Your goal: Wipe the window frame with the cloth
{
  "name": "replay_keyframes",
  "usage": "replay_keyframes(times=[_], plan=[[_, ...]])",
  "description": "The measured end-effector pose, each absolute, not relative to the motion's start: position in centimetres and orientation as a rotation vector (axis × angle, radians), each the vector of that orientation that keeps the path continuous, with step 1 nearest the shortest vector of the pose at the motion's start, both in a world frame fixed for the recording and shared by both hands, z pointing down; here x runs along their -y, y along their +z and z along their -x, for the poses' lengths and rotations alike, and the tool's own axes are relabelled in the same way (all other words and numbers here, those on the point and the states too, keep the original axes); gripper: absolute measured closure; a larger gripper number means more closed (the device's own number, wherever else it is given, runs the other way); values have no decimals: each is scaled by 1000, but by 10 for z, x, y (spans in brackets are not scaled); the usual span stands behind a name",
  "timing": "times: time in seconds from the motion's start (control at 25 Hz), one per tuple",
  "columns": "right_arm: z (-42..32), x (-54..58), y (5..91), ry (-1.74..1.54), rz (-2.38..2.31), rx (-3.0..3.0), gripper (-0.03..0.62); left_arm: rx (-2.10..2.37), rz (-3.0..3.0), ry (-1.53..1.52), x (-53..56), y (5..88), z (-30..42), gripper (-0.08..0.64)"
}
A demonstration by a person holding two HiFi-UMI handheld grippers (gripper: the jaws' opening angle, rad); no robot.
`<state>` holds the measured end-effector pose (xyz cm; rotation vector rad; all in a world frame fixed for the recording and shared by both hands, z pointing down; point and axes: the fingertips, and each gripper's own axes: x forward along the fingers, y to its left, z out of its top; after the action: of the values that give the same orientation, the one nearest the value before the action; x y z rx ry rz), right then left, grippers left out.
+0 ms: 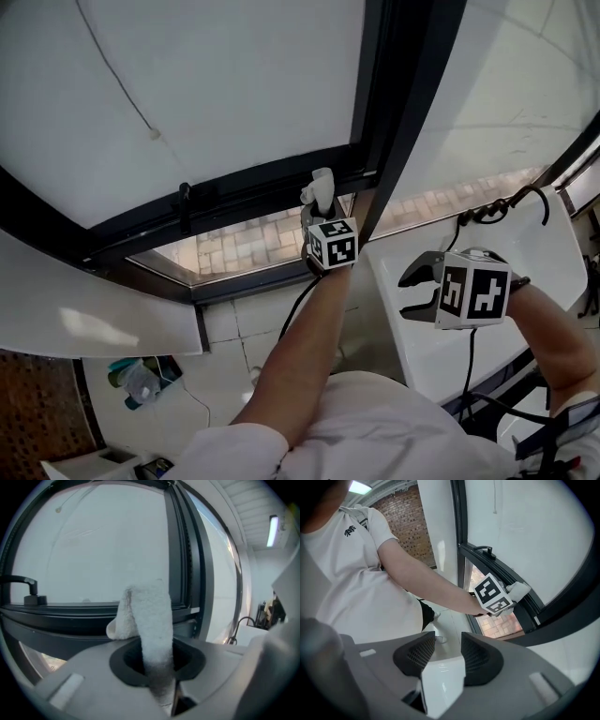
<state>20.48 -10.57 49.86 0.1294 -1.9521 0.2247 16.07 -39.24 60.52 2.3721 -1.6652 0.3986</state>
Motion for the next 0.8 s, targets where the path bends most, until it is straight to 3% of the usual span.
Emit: replay_keyframes(times=[0.4, 0.8], plan=[[-248, 82, 504, 339, -254, 1933, 416, 1472, -2451, 378, 396, 603, -264, 469], [-255, 80, 505, 355, -296, 1950, 416, 1386, -2517, 428, 385, 601, -273, 469]])
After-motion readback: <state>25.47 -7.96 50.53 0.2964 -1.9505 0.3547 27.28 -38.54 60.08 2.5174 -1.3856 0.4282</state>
